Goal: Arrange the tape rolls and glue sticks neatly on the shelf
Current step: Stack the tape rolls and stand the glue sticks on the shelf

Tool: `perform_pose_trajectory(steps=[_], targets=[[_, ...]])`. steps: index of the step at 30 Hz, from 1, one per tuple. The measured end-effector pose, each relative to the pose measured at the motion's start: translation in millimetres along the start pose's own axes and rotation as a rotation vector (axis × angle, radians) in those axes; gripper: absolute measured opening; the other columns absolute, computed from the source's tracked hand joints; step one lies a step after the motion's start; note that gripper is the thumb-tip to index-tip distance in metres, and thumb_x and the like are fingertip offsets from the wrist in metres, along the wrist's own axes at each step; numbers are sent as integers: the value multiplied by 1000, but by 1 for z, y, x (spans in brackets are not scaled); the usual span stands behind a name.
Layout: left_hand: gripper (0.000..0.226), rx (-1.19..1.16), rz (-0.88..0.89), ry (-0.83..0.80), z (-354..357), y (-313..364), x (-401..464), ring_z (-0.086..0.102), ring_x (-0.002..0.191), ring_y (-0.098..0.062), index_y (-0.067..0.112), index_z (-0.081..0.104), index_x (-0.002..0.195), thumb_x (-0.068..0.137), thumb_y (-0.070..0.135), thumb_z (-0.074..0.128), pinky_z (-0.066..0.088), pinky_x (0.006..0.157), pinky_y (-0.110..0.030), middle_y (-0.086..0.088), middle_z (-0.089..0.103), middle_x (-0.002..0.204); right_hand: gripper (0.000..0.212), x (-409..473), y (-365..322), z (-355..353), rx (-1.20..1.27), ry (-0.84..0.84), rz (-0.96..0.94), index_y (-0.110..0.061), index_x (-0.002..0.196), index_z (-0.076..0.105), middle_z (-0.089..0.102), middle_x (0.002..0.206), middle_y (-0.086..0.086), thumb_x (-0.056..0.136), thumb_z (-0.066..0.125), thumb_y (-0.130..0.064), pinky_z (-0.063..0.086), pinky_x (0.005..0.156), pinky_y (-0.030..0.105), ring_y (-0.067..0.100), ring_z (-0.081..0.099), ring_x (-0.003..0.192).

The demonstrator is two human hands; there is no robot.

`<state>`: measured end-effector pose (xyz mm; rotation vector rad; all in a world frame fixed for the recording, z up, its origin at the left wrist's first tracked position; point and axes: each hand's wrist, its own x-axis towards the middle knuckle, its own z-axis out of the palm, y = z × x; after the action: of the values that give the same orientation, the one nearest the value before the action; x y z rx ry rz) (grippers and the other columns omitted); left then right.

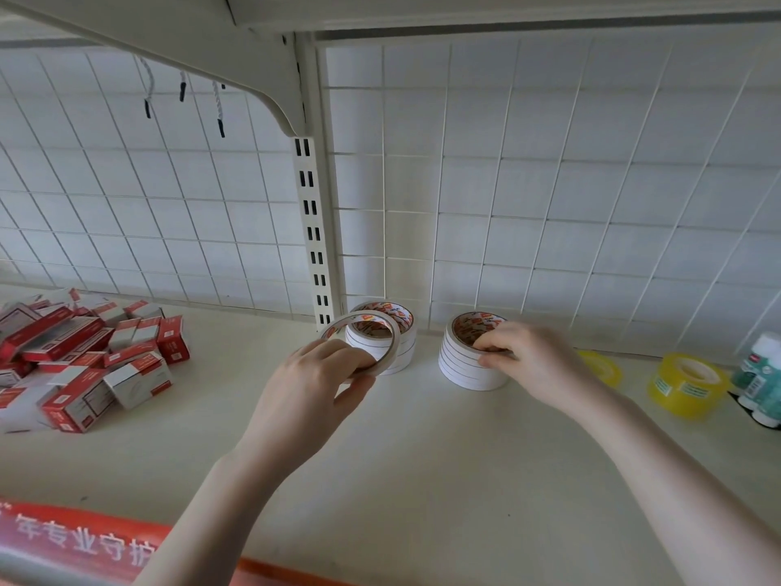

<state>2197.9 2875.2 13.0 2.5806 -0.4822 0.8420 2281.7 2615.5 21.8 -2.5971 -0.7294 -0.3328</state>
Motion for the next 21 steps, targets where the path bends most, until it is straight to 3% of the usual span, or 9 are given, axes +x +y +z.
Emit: perform_pose_trajectory(steps=[10, 16, 21], targets=[[23, -24, -3, 20, -1, -1, -3, 55, 66, -14, 19, 65, 79, 83, 34, 46, 49, 55, -30, 10, 58, 70, 11, 0, 4, 8, 32, 45, -32, -15, 95, 72, 63, 85, 3, 86, 65, -17, 42, 73, 35, 20, 54, 84], [26, -10, 15, 29, -2, 0, 0, 54, 66, -16, 18, 64, 77, 83, 34, 45, 49, 54, -32, 9, 58, 69, 27, -5, 6, 4, 9, -9, -31, -17, 113, 67, 67, 106, 1, 86, 65, -15, 43, 86, 35, 19, 57, 103], [27, -5, 21, 41, -5, -2, 6, 55, 68, -15, 19, 66, 79, 83, 36, 45, 50, 56, -33, 10, 60, 71, 28, -4, 7, 3, -8, -37, -34, -20, 114, 67, 67, 110, -1, 87, 64, -14, 44, 88, 38, 19, 56, 106]])
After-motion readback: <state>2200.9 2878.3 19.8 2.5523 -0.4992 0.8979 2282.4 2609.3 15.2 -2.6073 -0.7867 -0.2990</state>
